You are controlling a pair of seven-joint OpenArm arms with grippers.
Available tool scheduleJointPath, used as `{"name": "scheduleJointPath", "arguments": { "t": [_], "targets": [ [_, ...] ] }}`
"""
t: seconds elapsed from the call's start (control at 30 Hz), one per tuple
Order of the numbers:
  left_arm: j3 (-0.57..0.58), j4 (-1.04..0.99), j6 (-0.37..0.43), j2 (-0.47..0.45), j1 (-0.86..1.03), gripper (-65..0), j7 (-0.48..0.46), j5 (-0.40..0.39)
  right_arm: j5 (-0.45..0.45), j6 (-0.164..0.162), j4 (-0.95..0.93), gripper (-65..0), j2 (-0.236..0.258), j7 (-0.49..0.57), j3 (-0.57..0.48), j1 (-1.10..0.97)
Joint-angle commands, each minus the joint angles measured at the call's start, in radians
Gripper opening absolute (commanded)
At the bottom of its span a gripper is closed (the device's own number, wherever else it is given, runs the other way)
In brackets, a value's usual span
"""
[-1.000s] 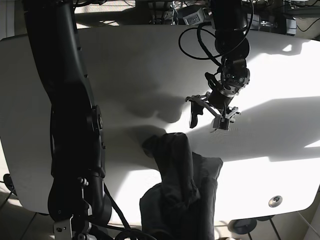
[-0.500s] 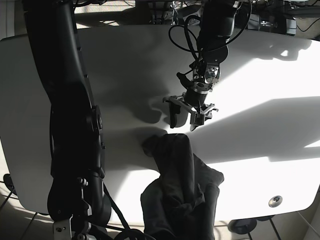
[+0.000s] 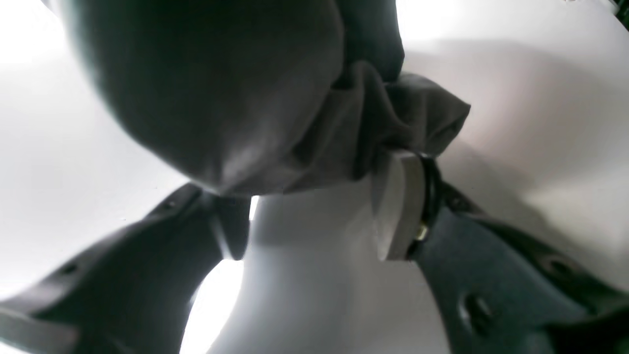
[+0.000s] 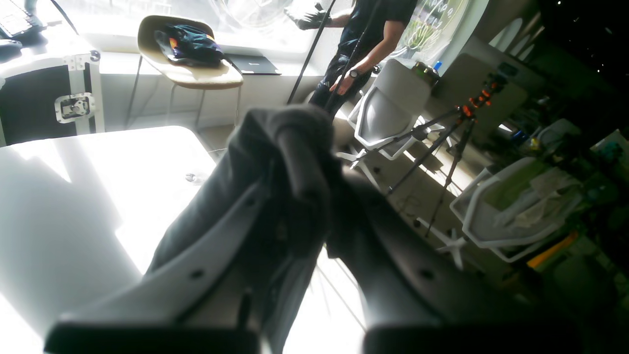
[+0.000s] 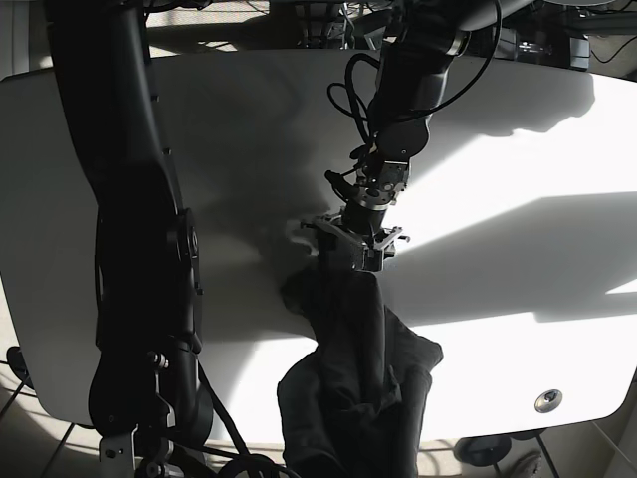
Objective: Fold the T-shirt properly
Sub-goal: 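Grasp the hanging shirt with the left gripper below the right gripper, then stretch the shirt between both grippers and lay it on the table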
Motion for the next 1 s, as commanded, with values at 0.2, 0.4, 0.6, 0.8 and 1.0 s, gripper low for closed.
{"name": "scheduleJointPath", "arguments": {
  "t": [0.2,0.4,0.6,0.8,1.0],
  "targets": [
    [-0.003,0.040,0.032,0.008,-0.053,-65.0,0.033,-0.003,0.009,-0.003,0.018,-62.8,0.025,0.037,0.007,0.045],
    [-0.003,0.284,0.033,-0.057,0.033,-65.0,0.119,-0.003,0.009,-0.009,0.013,-62.8,0.081,0.043,0.010,0.045],
    [-0.057,0.550,0.002,-0.201,0.042,-65.0,0.280,-0.032,0.008,-0.014,-0.064,-62.8,0.157,0.123,0.013,0.045],
    [-0.270,0.662,-0.163,-0.379,-0.042,-65.0,0.481,-0.204,0.009,-0.034,-0.214,-62.8,0.233,0.282,0.011,0.048],
    [-0.333,0.673,-0.228,-0.558,-0.226,-65.0,0.631,-0.339,0.009,-0.049,-0.298,-62.8,0.262,0.330,0.013,0.039]
  ]
}}
